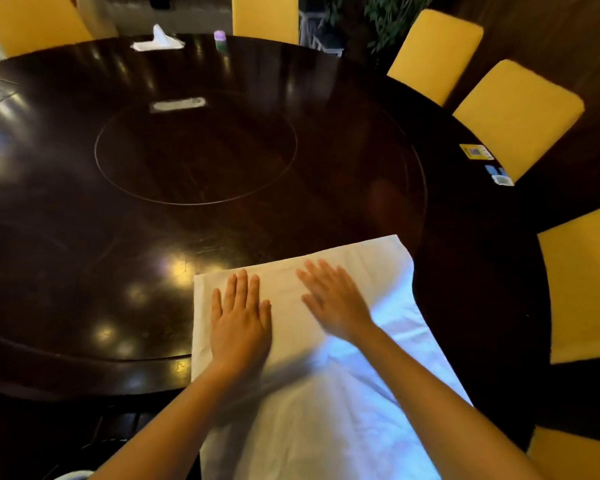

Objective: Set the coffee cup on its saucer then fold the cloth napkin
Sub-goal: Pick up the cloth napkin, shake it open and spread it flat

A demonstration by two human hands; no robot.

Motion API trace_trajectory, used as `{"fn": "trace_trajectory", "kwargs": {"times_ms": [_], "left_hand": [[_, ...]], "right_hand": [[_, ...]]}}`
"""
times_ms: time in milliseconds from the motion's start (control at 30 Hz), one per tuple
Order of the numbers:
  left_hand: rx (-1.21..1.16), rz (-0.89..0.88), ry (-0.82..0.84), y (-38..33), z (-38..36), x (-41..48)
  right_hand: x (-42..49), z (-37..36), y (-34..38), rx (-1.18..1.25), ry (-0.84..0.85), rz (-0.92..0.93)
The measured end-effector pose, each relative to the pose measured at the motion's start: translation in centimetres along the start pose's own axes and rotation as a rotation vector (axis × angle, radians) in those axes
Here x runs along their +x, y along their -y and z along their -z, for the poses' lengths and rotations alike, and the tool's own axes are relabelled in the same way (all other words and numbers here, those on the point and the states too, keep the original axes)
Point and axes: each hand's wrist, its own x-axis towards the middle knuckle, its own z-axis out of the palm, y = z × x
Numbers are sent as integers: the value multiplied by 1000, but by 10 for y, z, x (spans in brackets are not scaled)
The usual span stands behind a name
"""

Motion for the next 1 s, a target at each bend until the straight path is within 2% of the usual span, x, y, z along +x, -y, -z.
{"fn": "trace_trajectory", "kwargs": {"times_ms": [167,300,333,400,433,500,567,600,700,800,1000], "left_hand": [[42,33,37,-1,-1,2],[103,87,66,4,7,3],[104,118,65,4,10,2],[70,142,15,2,12,-5],[44,105,-34,-1,10,-15],[-12,-45,-112,-13,0,-49],[-83,-190,-83,-23,-20,-100],[-91,-222,-43,-23,-31,-125],[-15,-120,100,-14,-51,-170],[104,-25,102,-10,-54,-172],[140,-35,76,-16,-50,-173]], "right_hand": [[-1,10,-90,36,78,-248],[-23,24,-125,-44,58,-486],[-32,25,-121,-64,0,-518],[-53,24,-92,-10,-180,-448],[-67,21,-67,124,-242,-375],[-104,6,-5,349,-179,-117],[-143,-19,43,292,-50,144],[-157,-29,58,230,17,219],[-175,-43,65,142,90,204],[-180,-41,38,81,90,113],[-217,-26,-54,-12,144,-161]]}}
